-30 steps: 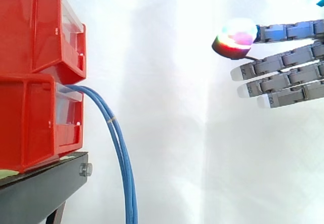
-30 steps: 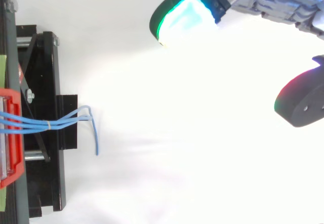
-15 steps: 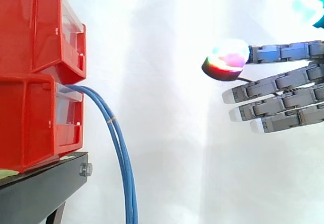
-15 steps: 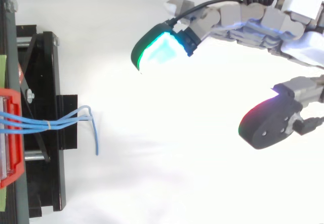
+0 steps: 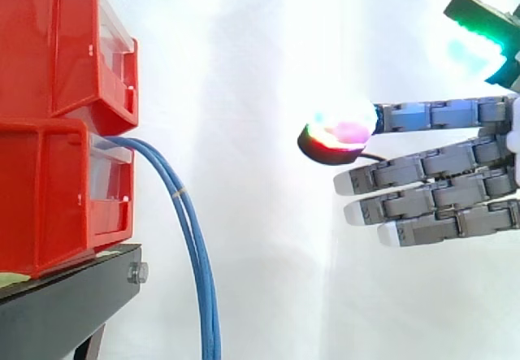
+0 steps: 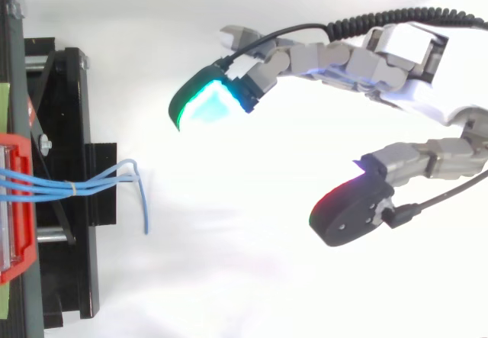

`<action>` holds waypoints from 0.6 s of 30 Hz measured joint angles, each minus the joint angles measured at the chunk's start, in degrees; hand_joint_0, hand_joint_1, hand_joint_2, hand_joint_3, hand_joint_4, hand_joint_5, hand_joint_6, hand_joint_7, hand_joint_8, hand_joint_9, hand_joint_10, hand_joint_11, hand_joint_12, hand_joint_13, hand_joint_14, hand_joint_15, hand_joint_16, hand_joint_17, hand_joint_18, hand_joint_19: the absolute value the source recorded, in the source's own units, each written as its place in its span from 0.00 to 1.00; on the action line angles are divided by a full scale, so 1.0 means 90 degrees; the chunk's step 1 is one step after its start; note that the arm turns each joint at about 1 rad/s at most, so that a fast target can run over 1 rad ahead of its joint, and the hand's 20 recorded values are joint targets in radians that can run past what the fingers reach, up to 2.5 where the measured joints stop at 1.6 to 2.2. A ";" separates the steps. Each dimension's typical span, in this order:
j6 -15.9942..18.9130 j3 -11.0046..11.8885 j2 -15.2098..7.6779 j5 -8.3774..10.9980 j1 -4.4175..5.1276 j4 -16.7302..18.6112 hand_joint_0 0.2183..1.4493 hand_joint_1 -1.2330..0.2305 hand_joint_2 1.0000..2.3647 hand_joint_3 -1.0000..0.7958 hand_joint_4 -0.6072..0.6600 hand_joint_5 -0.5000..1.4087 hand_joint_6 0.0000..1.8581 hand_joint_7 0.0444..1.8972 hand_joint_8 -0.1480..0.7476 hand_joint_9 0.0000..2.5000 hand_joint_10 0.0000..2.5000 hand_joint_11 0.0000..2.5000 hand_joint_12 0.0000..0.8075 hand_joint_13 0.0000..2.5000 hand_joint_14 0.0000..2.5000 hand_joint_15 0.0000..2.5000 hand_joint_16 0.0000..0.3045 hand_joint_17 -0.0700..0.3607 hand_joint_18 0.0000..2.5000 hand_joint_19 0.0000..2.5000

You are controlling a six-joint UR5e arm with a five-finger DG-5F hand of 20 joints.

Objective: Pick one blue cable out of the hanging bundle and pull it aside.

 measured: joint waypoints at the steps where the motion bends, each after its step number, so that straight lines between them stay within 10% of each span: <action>1: 0.0003 0.0017 -0.0052 0.0013 0.0011 0.0043 0.19 0.40 0.00 0.29 0.49 0.12 0.27 0.31 0.35 0.02 0.00 0.00 0.33 0.00 0.00 0.00 0.11 0.34 0.00 0.00; 18: 0.0108 0.0150 -0.0406 0.0354 0.0048 0.0135 0.19 0.39 0.00 0.29 0.51 0.12 0.27 0.32 0.36 0.05 0.00 0.00 0.32 0.03 0.00 0.00 0.10 0.33 0.00 0.00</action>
